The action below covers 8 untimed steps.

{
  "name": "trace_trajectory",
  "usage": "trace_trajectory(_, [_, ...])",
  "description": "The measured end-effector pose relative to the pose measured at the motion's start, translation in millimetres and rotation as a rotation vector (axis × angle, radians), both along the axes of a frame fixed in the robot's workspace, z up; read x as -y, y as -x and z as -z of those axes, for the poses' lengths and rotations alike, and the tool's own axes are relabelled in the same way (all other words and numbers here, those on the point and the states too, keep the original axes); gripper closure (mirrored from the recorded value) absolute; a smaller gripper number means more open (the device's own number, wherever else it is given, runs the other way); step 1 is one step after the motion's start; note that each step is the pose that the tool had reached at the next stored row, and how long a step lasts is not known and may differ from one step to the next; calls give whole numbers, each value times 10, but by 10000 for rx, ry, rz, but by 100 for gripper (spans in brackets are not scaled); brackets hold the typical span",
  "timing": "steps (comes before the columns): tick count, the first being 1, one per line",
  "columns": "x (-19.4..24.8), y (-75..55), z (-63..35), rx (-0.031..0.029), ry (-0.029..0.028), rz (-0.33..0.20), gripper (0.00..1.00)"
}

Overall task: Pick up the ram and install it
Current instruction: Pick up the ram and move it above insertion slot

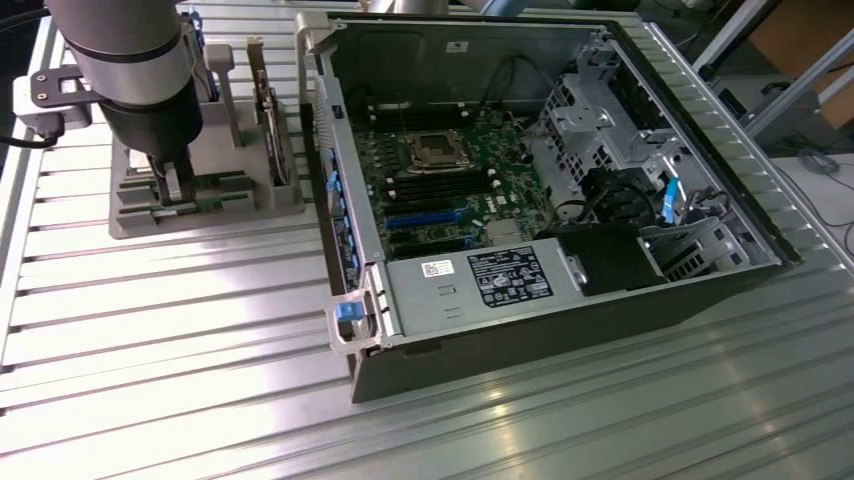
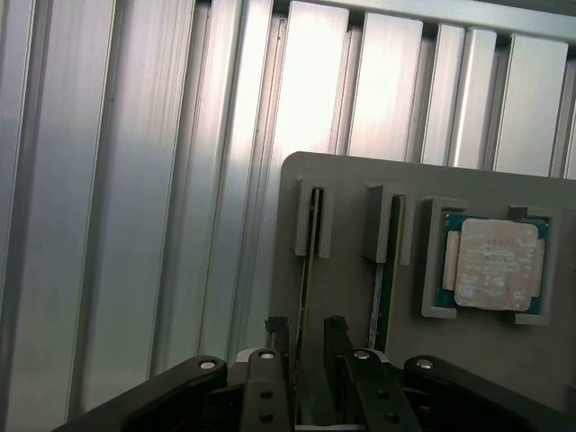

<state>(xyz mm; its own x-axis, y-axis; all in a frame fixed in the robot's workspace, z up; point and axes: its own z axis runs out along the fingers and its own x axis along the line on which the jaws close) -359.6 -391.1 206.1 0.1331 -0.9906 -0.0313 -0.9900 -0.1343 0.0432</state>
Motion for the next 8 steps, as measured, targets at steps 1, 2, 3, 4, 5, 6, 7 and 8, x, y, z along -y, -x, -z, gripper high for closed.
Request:
trace_trajectory(1, [0, 0, 0, 0, 0, 0, 70])
trace_trajectory(2, [0, 0, 1, 1, -1, 0, 70])
trace_trajectory(3, [0, 0, 1, 1, -1, 0, 70])
trace_trajectory(4, [0, 0, 1, 1, 0, 0, 70])
trace_trajectory(5, [0, 0, 1, 2, -1, 0, 70])
trace_trajectory(6, [0, 0, 1, 1, 0, 0, 70])
trace_trajectory(7, [0, 0, 1, 2, -1, 0, 70])
trace_trajectory(8, [0, 0, 1, 1, -1, 0, 70])
